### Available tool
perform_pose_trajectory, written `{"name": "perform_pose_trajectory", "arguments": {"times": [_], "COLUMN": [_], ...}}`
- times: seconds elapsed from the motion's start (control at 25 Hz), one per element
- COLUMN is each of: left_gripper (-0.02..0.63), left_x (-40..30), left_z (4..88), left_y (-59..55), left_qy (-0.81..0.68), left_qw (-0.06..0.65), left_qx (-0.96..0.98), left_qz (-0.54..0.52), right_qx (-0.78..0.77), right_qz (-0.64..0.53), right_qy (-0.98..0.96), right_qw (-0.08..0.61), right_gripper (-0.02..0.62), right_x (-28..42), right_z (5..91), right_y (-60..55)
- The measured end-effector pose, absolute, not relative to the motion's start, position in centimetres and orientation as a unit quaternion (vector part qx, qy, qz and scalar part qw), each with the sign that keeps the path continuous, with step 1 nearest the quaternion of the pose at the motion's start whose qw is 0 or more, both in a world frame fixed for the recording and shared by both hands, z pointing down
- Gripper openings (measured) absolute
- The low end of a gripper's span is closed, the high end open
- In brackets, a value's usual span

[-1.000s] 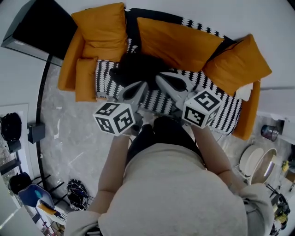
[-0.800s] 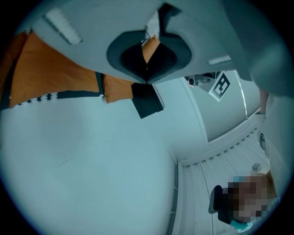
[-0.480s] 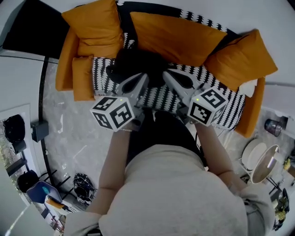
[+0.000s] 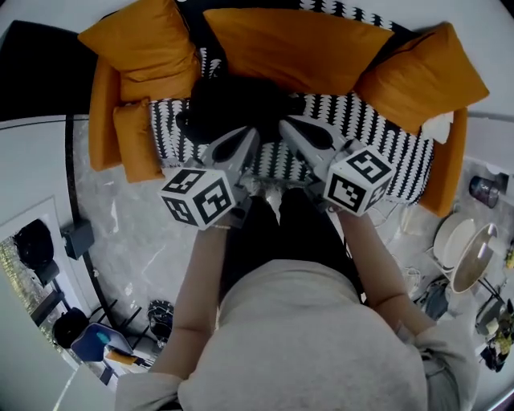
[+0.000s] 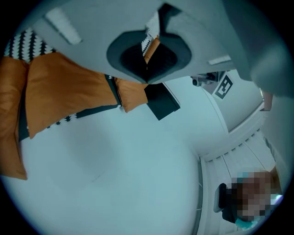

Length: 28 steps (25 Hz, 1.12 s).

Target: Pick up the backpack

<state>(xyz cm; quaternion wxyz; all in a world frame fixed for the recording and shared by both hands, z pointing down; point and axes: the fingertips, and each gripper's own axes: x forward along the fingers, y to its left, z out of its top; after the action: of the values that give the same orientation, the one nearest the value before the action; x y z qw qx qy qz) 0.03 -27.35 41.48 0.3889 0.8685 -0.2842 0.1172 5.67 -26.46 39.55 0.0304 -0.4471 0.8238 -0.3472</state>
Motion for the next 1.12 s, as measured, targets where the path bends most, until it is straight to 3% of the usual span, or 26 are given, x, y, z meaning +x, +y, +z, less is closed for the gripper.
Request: {"name": "perform_pose_trajectory", "arguments": {"times": [1.12], "left_gripper": [0.008], "left_x": [1.0], "left_z": [58.8], "left_y": [-25.6], "left_qy": [-0.238], "left_qw": [0.480], "left_qx": [0.821], "left_qz": [0.199], "right_qx": [-0.533], "right_qz": [-0.442], "right_qy": [0.721], "right_qw": [-0.027], "right_gripper": [0.003], "right_x": [8.5], "right_z": [57.7], "right_y": [-24.7]}}
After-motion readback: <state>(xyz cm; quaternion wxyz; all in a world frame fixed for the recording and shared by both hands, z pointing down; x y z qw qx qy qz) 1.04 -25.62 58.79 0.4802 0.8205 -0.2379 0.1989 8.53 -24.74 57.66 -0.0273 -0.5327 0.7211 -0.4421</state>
